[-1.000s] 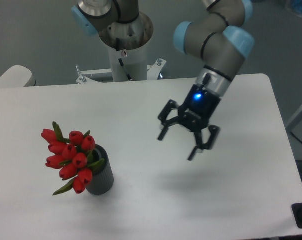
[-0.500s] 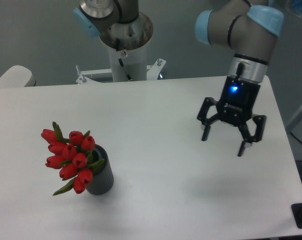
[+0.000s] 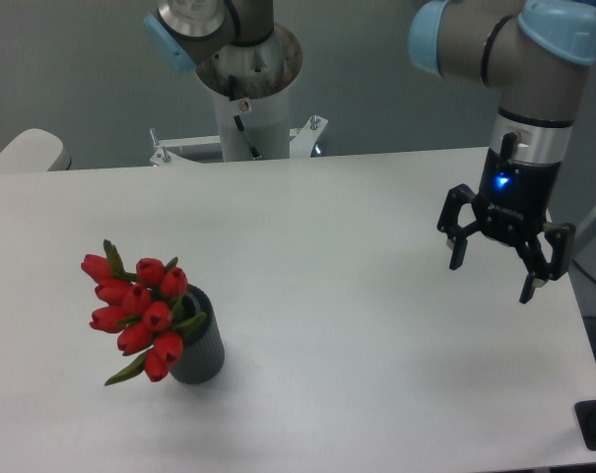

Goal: Insert the flowers into the vase

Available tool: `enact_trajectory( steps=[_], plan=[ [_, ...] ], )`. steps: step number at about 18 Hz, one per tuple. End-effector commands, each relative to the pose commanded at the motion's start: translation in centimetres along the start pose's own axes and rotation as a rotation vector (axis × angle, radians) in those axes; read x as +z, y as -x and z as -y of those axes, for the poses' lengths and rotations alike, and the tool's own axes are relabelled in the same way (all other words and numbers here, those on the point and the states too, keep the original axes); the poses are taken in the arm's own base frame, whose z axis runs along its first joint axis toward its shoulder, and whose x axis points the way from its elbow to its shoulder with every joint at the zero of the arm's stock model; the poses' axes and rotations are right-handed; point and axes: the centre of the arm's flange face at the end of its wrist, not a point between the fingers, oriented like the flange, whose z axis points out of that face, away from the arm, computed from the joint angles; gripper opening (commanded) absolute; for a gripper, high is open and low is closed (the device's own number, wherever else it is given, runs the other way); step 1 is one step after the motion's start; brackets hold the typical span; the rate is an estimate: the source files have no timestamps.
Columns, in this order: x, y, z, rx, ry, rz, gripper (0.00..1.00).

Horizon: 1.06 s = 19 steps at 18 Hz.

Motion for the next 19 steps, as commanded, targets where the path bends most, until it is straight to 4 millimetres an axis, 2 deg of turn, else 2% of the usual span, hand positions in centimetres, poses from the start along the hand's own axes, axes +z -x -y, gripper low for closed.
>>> enact_trajectory(
  steps=[5, 19],
  plan=[
    [1.1, -0.8, 4.1, 0.063, 0.066, -0.015, 1.00],
    [1.6, -0.8, 4.5, 0.070, 0.062, -0.017, 1.00]
  ],
)
